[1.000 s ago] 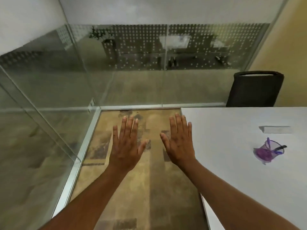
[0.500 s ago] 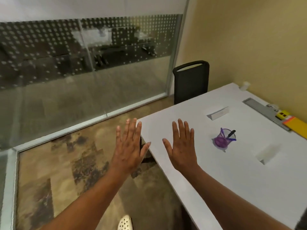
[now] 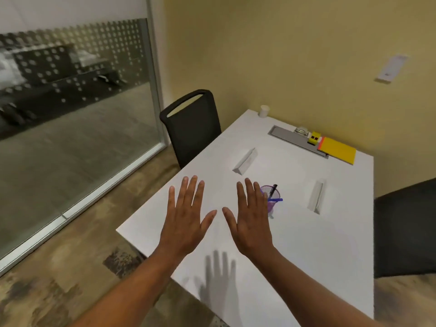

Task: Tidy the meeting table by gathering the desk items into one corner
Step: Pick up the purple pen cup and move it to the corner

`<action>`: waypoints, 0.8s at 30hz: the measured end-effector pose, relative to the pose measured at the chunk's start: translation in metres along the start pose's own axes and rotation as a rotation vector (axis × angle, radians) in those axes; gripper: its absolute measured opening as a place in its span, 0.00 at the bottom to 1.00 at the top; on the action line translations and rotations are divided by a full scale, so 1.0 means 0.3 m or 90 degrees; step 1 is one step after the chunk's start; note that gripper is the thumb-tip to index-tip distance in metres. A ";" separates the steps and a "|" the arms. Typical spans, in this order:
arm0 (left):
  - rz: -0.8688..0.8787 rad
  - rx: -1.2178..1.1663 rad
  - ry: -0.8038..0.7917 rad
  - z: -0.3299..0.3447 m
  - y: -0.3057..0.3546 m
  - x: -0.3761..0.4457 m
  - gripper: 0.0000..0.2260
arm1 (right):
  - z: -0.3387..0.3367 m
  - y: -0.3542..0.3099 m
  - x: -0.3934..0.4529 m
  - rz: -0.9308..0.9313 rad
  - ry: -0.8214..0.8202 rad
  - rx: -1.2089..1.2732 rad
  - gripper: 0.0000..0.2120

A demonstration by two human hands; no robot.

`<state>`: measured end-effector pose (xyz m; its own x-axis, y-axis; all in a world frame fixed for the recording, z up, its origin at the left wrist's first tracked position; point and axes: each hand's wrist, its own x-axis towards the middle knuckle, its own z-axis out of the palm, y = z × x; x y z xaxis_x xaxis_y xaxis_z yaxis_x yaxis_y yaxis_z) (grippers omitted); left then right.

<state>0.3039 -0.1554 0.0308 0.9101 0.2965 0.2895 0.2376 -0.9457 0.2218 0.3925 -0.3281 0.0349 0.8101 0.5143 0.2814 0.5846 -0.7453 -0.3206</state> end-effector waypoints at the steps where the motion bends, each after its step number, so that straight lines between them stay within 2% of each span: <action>1: 0.015 -0.005 -0.017 0.029 0.023 0.045 0.37 | 0.004 0.039 0.020 0.017 -0.005 0.004 0.39; 7: 0.149 0.006 -0.093 0.171 0.125 0.284 0.38 | 0.048 0.238 0.134 0.118 -0.010 0.042 0.37; 14: 0.203 -0.048 -0.177 0.334 0.206 0.404 0.37 | 0.141 0.382 0.136 0.182 0.034 0.099 0.37; 20: 0.202 -0.200 -0.294 0.529 0.205 0.469 0.35 | 0.227 0.491 0.127 0.383 0.039 0.198 0.43; 24: 0.133 -0.321 -0.411 0.628 0.192 0.542 0.37 | 0.272 0.556 0.134 0.524 0.051 0.311 0.48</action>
<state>0.5296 -0.1867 -0.0846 0.9702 -0.1566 -0.1846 0.0032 -0.7543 0.6565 0.5264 -0.3971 -0.0812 0.9803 -0.1350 -0.1444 -0.1967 -0.5914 -0.7820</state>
